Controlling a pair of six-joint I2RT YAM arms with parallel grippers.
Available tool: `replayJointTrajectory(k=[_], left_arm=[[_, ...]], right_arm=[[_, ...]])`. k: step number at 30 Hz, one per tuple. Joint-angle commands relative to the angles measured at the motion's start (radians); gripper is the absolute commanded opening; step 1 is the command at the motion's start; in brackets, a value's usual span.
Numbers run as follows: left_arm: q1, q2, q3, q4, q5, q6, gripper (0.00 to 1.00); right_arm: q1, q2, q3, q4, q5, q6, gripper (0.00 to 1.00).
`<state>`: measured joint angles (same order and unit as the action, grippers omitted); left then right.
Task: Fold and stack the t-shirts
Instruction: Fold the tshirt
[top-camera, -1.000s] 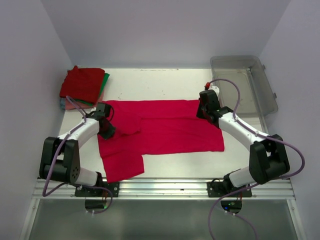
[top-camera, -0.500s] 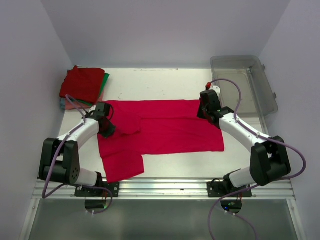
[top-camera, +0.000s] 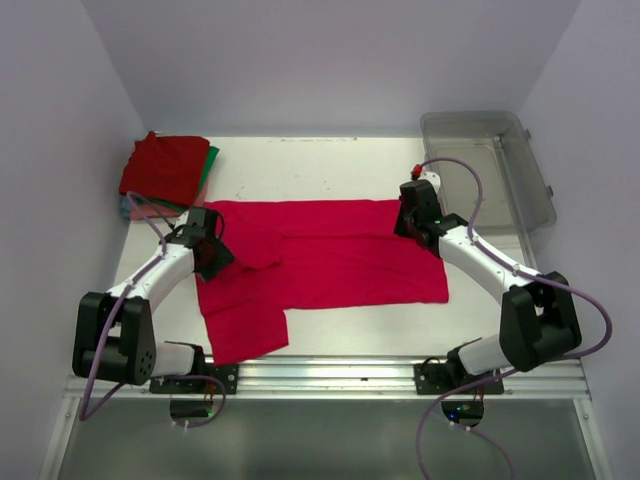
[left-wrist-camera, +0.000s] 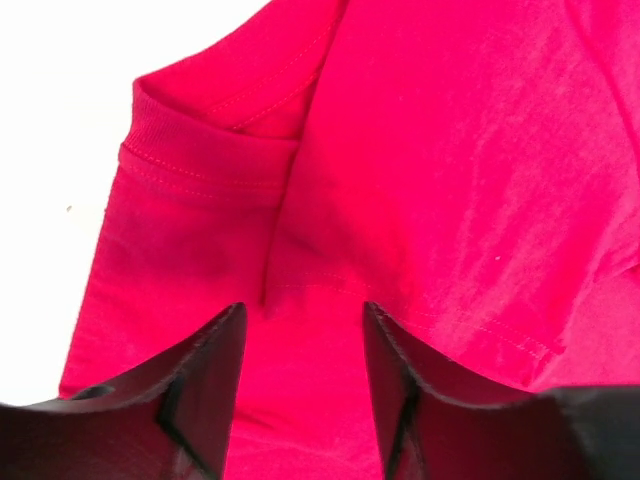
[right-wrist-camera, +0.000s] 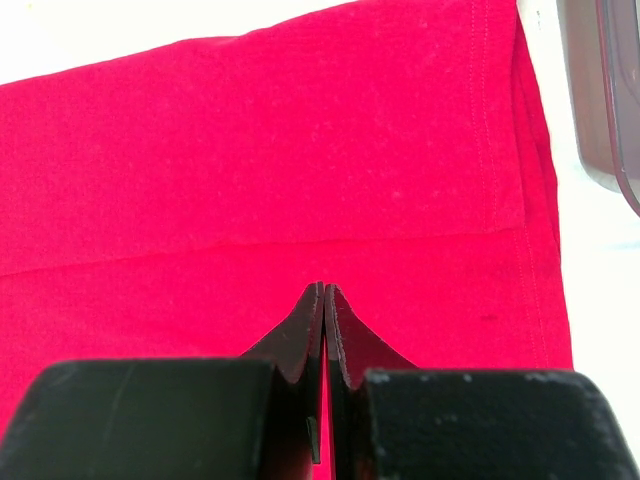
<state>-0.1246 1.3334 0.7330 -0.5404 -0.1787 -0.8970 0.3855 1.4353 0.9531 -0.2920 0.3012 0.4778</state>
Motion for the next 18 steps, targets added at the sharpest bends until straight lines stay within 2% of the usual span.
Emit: replayJointTrajectory(k=[1,6,18], left_arm=[[0.005,0.013,-0.015,0.002,0.001,0.017,0.51],[0.005,0.021,-0.056,0.039,0.022,0.013,0.41],[0.005,0.015,-0.064,0.045,0.021,0.018,0.35]], right_arm=[[-0.002,0.002,0.001,0.013,0.026,0.001,0.00],[-0.004,0.004,-0.004,0.014,0.027,0.002,0.00],[-0.004,-0.007,-0.004,0.011,0.033,0.001,0.00]])
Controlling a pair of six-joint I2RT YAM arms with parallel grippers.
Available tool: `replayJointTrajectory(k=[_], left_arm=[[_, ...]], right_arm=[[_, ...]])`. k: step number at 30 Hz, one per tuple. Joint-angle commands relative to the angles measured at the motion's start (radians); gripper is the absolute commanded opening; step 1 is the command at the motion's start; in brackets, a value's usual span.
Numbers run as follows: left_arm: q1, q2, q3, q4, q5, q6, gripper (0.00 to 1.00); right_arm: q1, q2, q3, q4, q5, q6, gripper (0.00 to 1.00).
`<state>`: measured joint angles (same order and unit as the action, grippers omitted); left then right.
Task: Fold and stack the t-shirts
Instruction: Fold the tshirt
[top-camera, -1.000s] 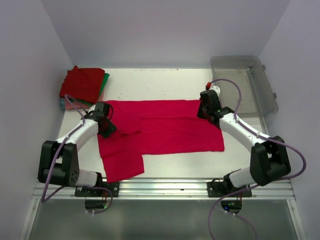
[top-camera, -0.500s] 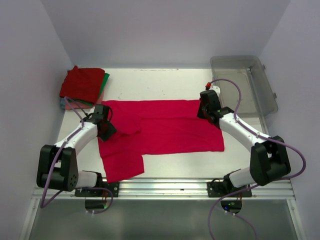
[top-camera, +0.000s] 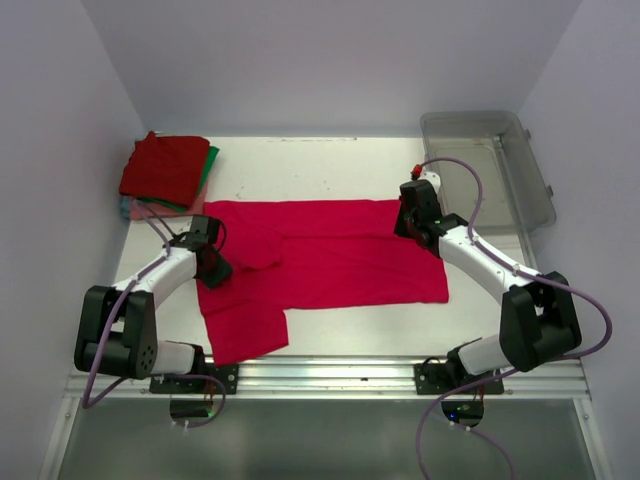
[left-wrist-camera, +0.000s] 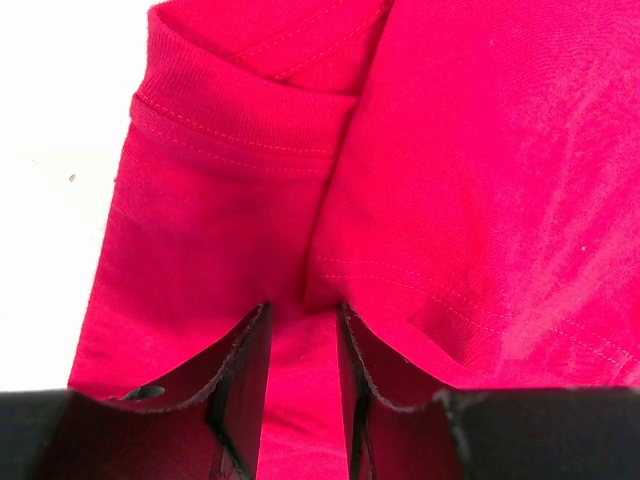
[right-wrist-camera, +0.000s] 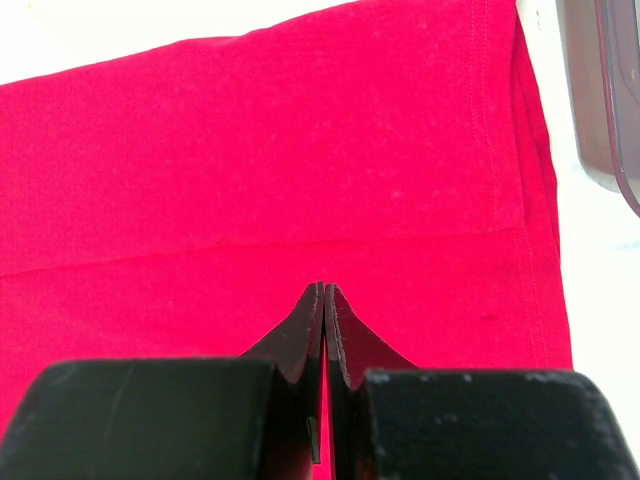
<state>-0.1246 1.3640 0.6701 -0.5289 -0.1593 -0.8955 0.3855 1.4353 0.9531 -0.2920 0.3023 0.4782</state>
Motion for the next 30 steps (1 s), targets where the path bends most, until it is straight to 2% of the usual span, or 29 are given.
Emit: replayJointTrajectory(k=[1,8,23,30], left_arm=[[0.005,-0.020,0.006,0.029,0.000,0.017,0.35],[0.005,-0.065,0.040,0.003,-0.034,0.030,0.35],[0.006,0.050,0.040,0.070,-0.036,0.043,0.34],[0.006,0.032,0.028,0.070,-0.034,0.047,0.32]], right_arm=[[-0.004,-0.009,-0.004,0.013,0.029,0.000,0.00],[-0.004,-0.001,-0.001,0.013,0.027,0.000,0.00],[-0.002,-0.001,0.001,0.010,0.029,-0.004,0.00],[-0.002,0.004,0.003,0.011,0.027,-0.004,0.00]])
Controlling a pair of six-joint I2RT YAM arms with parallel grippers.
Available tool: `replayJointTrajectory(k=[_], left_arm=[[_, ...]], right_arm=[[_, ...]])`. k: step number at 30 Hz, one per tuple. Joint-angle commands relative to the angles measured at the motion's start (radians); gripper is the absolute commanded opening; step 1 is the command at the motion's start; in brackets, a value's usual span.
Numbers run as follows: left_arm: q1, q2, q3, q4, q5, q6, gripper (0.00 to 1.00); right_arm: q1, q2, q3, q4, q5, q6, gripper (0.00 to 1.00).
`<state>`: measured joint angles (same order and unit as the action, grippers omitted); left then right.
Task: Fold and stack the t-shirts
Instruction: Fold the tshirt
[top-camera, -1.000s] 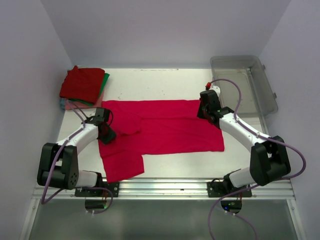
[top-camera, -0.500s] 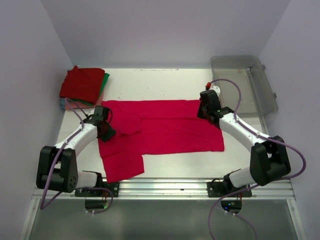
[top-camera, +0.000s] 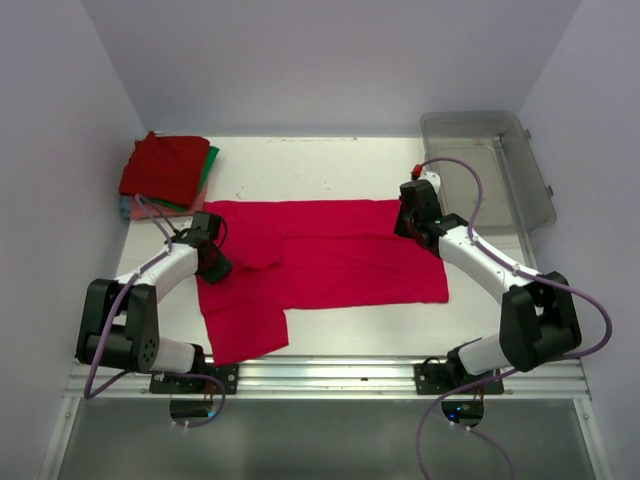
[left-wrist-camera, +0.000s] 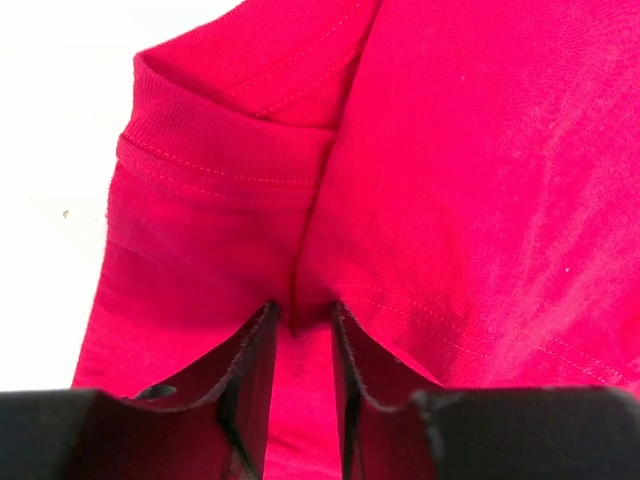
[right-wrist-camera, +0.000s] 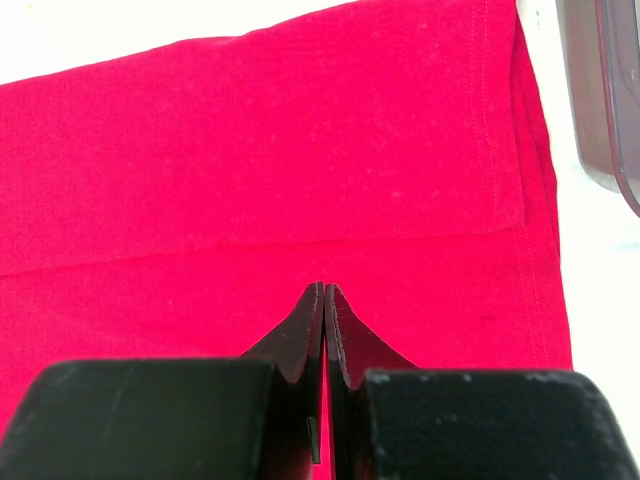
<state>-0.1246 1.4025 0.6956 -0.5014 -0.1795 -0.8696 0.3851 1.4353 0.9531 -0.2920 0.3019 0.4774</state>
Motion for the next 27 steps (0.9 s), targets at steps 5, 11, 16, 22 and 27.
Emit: replayJointTrajectory(k=[5,11,16,22,27], left_arm=[[0.006,-0.028,0.016,0.008,-0.008,0.026,0.29],[0.006,-0.059,0.035,0.001,-0.034,0.032,0.30],[0.006,-0.033,0.045,0.009,-0.032,0.038,0.30],[0.008,0.015,0.041,0.049,-0.023,0.046,0.30],[0.010,0.033,0.027,0.067,-0.003,0.050,0.28]], right_arm=[[-0.003,0.005,0.004,0.010,0.028,-0.003,0.00],[-0.002,0.013,0.007,0.011,0.023,-0.003,0.00],[-0.002,0.017,0.009,0.014,0.023,-0.003,0.00],[-0.003,0.013,0.009,0.011,0.028,-0.006,0.00],[-0.003,0.013,0.007,0.011,0.031,-0.006,0.00]])
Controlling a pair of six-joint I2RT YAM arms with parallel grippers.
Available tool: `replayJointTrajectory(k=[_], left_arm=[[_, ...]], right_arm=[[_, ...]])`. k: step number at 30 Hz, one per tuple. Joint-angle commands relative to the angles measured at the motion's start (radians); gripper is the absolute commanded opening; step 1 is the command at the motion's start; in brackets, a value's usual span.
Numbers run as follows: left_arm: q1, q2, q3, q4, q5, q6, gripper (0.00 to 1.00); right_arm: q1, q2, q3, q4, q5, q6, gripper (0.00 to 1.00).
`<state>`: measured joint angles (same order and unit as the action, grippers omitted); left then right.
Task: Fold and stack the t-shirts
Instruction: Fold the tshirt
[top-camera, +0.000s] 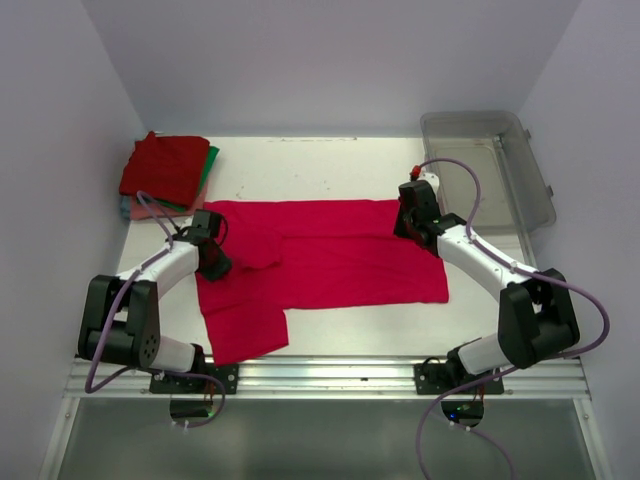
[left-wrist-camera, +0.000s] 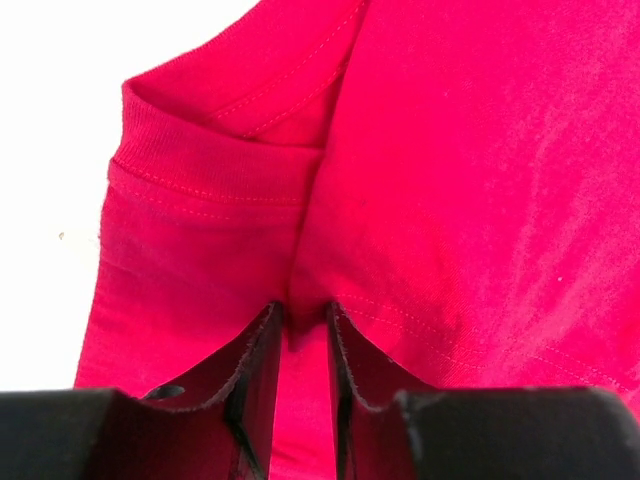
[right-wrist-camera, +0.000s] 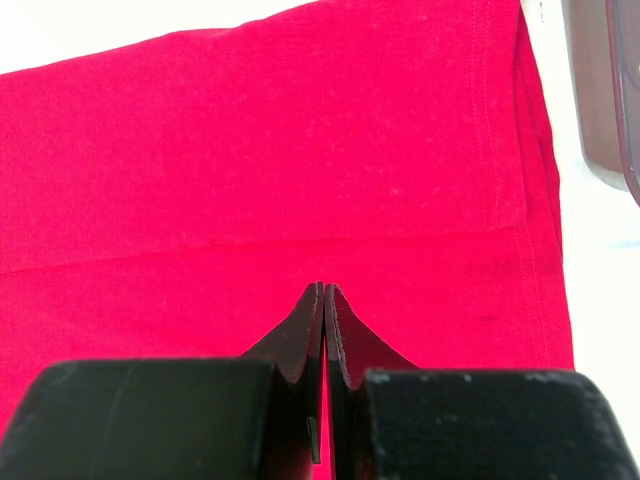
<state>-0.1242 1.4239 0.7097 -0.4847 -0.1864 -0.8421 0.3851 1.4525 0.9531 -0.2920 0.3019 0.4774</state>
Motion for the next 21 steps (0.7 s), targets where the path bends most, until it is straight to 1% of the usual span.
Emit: replayJointTrajectory(k=[1,6,13,21], left_arm=[[0.011,0.010,0.011,0.052,0.005,0.024,0.27],[0.011,-0.011,0.013,0.047,0.008,0.028,0.23],[0.011,-0.051,0.025,0.011,0.018,0.031,0.10],[0.011,-0.075,0.037,-0.020,0.015,0.029,0.13]], right_arm=[[-0.002,-0.004,0.009,0.010,0.029,-0.006,0.00],[-0.003,-0.003,0.010,0.011,0.029,-0.005,0.00],[-0.003,0.005,0.009,0.011,0.029,-0.005,0.00],[-0.003,0.005,0.009,0.014,0.026,-0.002,0.00]])
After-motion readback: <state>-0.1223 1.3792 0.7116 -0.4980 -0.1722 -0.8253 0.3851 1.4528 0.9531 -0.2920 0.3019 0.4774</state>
